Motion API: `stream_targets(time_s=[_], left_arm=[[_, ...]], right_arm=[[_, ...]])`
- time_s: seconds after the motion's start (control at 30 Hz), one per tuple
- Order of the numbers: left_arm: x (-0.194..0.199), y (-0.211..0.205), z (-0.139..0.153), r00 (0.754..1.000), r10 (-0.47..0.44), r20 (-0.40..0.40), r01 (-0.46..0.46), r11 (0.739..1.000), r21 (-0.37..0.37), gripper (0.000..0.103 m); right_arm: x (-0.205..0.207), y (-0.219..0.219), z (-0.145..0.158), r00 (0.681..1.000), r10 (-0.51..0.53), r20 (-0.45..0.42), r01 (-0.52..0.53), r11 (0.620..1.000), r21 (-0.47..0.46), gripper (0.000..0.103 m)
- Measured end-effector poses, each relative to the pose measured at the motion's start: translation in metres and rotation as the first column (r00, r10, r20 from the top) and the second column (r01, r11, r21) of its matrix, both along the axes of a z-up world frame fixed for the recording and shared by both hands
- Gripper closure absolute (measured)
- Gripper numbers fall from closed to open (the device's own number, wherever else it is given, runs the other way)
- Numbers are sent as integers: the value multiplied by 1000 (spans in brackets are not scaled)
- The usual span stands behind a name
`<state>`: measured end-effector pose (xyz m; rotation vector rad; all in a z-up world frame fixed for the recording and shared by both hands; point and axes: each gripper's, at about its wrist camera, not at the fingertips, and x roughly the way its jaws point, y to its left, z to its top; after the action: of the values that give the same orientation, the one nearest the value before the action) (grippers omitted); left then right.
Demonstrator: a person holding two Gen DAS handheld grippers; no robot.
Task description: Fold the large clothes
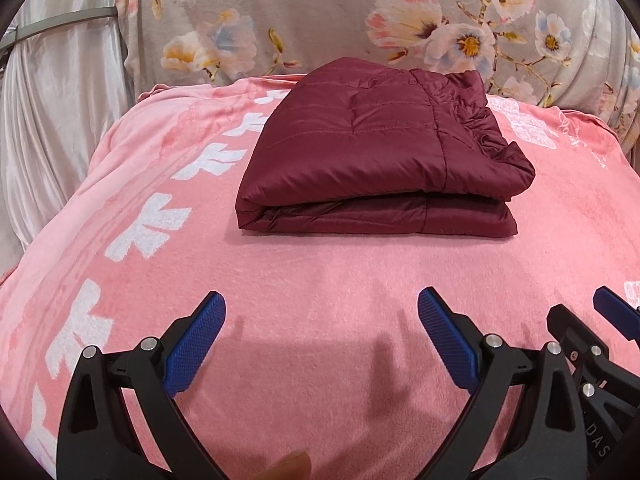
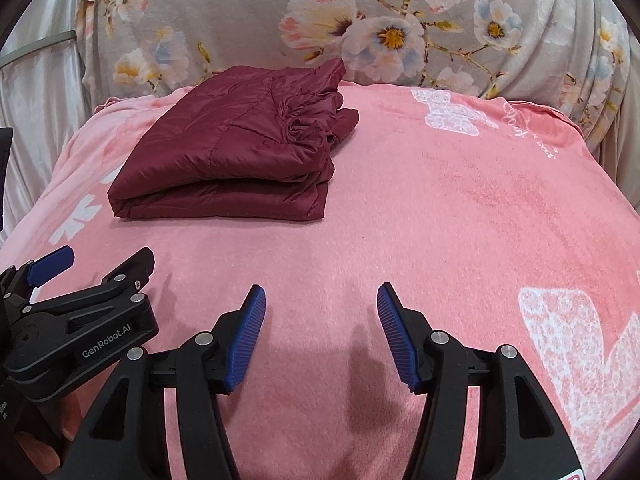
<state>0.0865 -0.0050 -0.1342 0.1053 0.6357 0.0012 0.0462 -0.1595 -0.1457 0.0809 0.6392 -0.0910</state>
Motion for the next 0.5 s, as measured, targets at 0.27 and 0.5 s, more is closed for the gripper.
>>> stream_targets(time_s=[0.27,0.5], left_arm=[[-1,-3,0,1000,-8,1,8,1000,14,8],[-1,-3,0,1000,-7,2,7,1000,15,9]], right_arm=[[-1,2,0,1000,-3,-3,3,1000,-5,46],[-1,2,0,1000,-2,-4,2,1000,-5,46]])
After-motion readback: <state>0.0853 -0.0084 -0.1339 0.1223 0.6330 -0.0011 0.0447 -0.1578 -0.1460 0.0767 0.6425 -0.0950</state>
